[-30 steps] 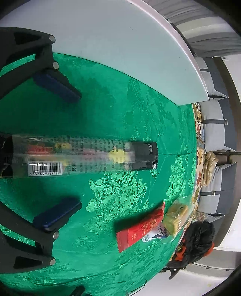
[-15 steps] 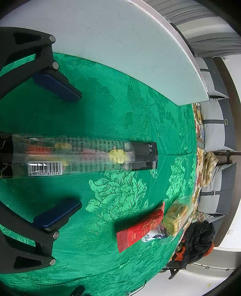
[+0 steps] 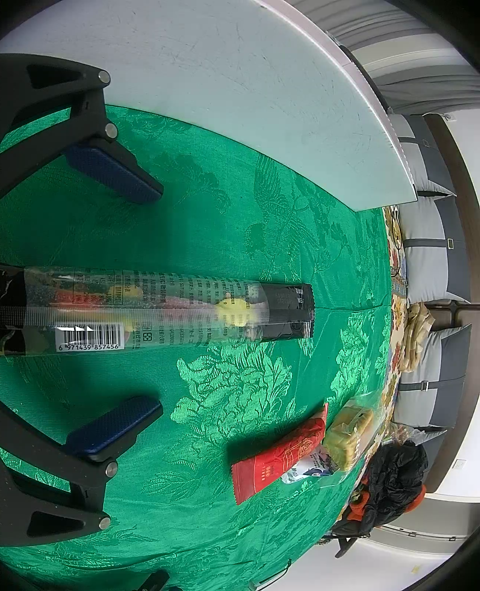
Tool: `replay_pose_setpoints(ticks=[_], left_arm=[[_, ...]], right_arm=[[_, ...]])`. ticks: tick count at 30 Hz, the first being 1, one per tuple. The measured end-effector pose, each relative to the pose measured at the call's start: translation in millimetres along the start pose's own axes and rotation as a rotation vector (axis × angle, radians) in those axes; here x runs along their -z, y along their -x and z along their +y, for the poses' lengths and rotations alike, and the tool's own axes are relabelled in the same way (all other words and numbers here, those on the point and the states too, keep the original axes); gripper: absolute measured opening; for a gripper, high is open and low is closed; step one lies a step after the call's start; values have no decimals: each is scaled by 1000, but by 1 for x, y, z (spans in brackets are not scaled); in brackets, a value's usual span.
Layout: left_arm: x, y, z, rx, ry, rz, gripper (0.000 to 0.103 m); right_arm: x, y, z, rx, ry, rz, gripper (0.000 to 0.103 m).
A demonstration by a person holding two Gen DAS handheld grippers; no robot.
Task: Organize snacks
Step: 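Hold the clear stick in the left gripper above the bedspread, then grasp the red wrapped snack with the right gripper while the left gripper holds the stick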
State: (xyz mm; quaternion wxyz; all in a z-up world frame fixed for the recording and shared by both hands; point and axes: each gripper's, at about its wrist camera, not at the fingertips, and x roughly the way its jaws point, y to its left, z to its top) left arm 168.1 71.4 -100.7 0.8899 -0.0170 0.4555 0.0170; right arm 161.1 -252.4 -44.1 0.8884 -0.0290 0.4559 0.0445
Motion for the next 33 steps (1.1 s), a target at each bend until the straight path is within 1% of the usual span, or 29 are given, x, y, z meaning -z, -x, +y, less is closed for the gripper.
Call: replay_pose_setpoints(ticks=[25,27,28,30,31,32,33], left_arm=[[0,0,0,0,1,0,103],[0,0,0,1,1,0,103],[0,0,0,1,1,0,103],[0,0,0,1,1,0,103],[0,0,0,1,1,0,103],[0,0,0,1,1,0,103],[0,0,0,1,1,0,103]], right_arm=[[0,0,-1,5,-2,0,92],[-2,1,1,37,-24,8,92],[-4,5,3,37,-44,-6,92],[-15,15,15,-68,-84,-63,92],[-25,16,26,-144,-103,-73,92],[-34,14,36,-202,-110,-63,92],[-49,5,53,-289,-116,-26,92]])
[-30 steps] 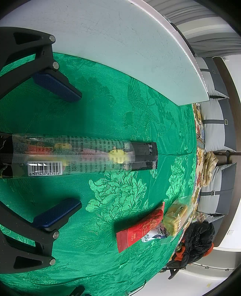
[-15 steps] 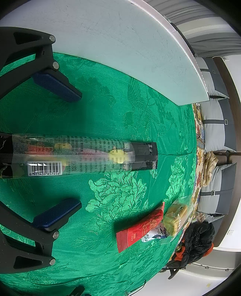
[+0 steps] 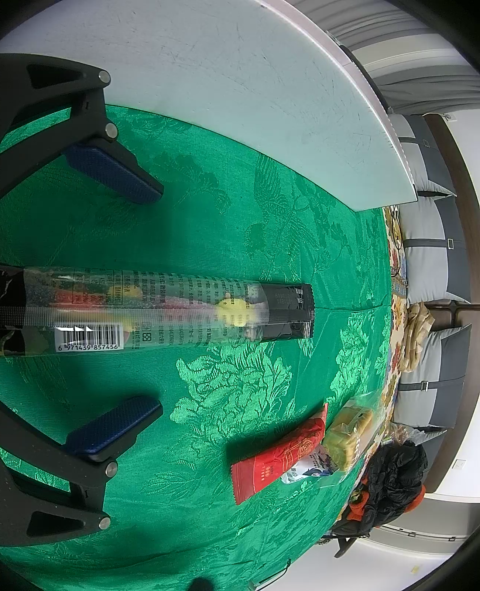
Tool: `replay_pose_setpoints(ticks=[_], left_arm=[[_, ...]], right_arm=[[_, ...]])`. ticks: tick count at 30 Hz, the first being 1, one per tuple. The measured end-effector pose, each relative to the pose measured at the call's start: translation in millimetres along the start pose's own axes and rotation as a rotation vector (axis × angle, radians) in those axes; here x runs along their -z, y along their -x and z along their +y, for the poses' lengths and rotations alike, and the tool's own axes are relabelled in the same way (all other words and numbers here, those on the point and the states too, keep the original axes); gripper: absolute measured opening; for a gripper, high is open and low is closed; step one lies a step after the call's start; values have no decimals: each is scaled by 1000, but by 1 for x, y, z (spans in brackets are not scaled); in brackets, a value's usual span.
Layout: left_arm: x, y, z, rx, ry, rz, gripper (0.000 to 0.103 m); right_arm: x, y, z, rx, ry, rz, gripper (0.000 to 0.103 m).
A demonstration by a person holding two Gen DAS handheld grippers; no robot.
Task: Organize snacks
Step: 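Grasp the red wrapped snack with the right gripper while the left gripper holds the stick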
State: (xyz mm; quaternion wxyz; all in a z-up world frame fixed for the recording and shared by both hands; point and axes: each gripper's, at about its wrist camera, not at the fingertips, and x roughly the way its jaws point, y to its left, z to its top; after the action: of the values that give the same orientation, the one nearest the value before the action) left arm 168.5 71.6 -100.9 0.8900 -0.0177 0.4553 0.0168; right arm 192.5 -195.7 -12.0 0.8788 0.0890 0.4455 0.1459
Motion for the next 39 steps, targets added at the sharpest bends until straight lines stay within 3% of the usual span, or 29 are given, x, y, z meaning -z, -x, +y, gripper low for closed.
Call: replay_pose_setpoints(ticks=[4,10,11,12,13,14,16,24,29,33,36,37,38,39], left_arm=[[0,0,0,0,0,0,103],[0,-1,0,0,0,0,103],[0,-1,0,0,0,0,103],[0,-1,0,1,1,0,103],[0,0,0,0,0,0,103],[0,-1,0,0,0,0,103],[0,-1,0,0,1,0,103],[0,-1,0,0,0,0,103],[0,-1,0,3,-4,4,103],[-6,-2,-4,26,-34,86,100],[-6,9,-14,46,-76,58,58],[-6,12,-18,48,-92,57,37],[-6,13,-19,53,-98,61,28],[-6,13,-22,56,-101,66,27]], right_arm=[[-40,-47,51,-92,15,70,90],[-67,-118,99,48,111,246,86],[-67,-124,100,64,117,264,74],[-66,-125,102,103,139,251,48],[-64,-122,103,128,159,244,35],[-63,-120,102,145,167,241,31],[-58,-113,93,94,126,247,24],[-12,-44,56,-18,83,184,22],[19,-5,22,-101,-15,133,22],[38,24,-15,-140,-104,94,22],[44,27,-26,-124,-91,124,32],[45,26,-28,-95,-86,139,34],[45,27,-31,-75,-83,150,41],[43,27,-31,-56,-78,165,52]])
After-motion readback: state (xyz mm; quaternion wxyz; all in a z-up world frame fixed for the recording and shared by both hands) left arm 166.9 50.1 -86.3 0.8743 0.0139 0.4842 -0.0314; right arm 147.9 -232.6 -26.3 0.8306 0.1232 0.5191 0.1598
